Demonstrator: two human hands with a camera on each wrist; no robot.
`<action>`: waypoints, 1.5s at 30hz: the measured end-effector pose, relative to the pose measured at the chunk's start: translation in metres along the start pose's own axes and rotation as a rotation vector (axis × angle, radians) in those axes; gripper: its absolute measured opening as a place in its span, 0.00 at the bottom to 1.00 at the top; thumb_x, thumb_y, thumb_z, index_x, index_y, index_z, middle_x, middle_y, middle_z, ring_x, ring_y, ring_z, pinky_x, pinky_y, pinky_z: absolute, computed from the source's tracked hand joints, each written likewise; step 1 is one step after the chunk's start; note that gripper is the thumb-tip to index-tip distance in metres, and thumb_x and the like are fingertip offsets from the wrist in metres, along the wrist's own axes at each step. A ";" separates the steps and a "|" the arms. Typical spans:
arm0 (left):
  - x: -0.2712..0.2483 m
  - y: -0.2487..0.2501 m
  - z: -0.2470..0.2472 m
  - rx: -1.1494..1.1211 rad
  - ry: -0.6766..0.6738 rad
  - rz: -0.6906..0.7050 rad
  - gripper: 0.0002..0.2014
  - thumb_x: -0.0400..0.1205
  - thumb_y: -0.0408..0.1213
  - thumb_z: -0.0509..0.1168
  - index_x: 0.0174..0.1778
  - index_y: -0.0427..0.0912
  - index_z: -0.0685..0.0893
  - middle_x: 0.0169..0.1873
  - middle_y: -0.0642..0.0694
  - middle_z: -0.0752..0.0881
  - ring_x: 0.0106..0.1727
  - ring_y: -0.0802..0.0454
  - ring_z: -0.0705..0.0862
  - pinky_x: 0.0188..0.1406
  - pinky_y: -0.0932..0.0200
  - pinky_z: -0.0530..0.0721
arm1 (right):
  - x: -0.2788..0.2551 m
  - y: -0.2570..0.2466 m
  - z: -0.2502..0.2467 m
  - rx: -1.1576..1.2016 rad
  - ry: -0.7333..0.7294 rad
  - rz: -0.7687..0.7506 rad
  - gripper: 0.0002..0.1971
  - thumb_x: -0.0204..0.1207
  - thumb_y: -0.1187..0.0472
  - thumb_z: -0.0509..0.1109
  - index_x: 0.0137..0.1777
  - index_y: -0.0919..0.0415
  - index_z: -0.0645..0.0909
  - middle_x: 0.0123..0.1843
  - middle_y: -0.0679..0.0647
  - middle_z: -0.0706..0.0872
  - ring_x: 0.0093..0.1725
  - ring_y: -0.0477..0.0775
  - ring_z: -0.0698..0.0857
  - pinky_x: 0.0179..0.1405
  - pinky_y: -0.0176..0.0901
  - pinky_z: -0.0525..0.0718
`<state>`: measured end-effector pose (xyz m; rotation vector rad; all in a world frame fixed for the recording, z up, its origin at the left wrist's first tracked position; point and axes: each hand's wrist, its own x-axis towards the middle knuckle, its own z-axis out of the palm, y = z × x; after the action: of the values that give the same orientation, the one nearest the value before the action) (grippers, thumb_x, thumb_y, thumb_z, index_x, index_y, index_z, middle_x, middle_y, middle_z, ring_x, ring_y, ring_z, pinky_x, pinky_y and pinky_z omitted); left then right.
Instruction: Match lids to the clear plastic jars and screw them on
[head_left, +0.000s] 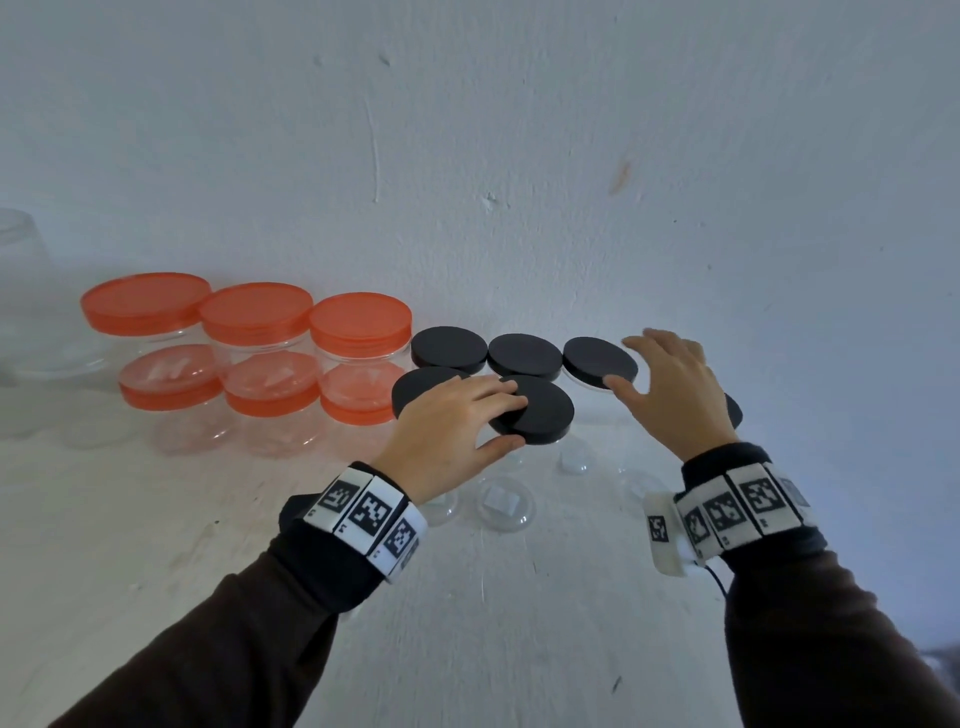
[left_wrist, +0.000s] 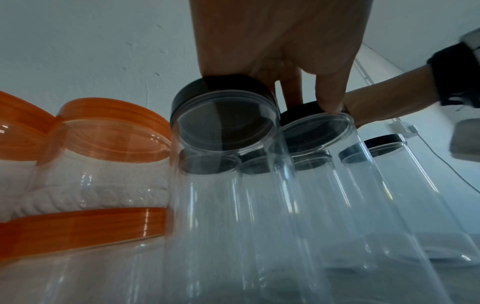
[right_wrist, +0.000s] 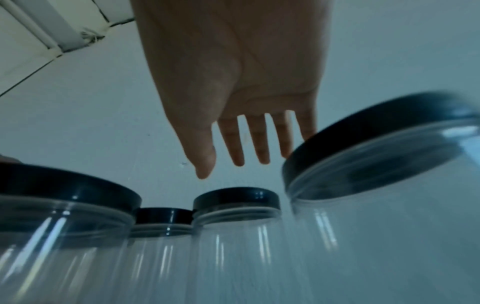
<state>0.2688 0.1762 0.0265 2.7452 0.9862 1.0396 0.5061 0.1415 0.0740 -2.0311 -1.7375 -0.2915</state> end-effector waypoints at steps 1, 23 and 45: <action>0.000 0.001 0.000 -0.002 0.006 -0.001 0.20 0.79 0.49 0.67 0.65 0.47 0.82 0.66 0.51 0.81 0.68 0.54 0.77 0.69 0.55 0.66 | -0.006 0.005 -0.001 0.001 0.026 0.044 0.27 0.75 0.48 0.69 0.71 0.59 0.73 0.77 0.60 0.69 0.75 0.65 0.64 0.72 0.58 0.64; -0.038 -0.029 -0.014 -0.496 0.169 -0.513 0.53 0.58 0.66 0.72 0.75 0.49 0.60 0.68 0.54 0.64 0.70 0.58 0.63 0.69 0.56 0.65 | -0.055 0.012 -0.007 0.422 -0.184 0.152 0.31 0.65 0.52 0.80 0.67 0.52 0.74 0.63 0.54 0.73 0.55 0.50 0.74 0.53 0.37 0.68; -0.043 -0.021 -0.006 -0.704 0.124 -0.568 0.34 0.71 0.37 0.75 0.68 0.52 0.65 0.56 0.72 0.70 0.54 0.84 0.69 0.57 0.68 0.69 | -0.054 0.006 0.004 0.519 -0.183 0.090 0.31 0.67 0.54 0.78 0.70 0.53 0.71 0.66 0.54 0.72 0.60 0.51 0.75 0.55 0.38 0.73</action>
<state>0.2291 0.1667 0.0007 1.7257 1.0551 1.1578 0.5011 0.0957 0.0459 -1.7801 -1.6040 0.3518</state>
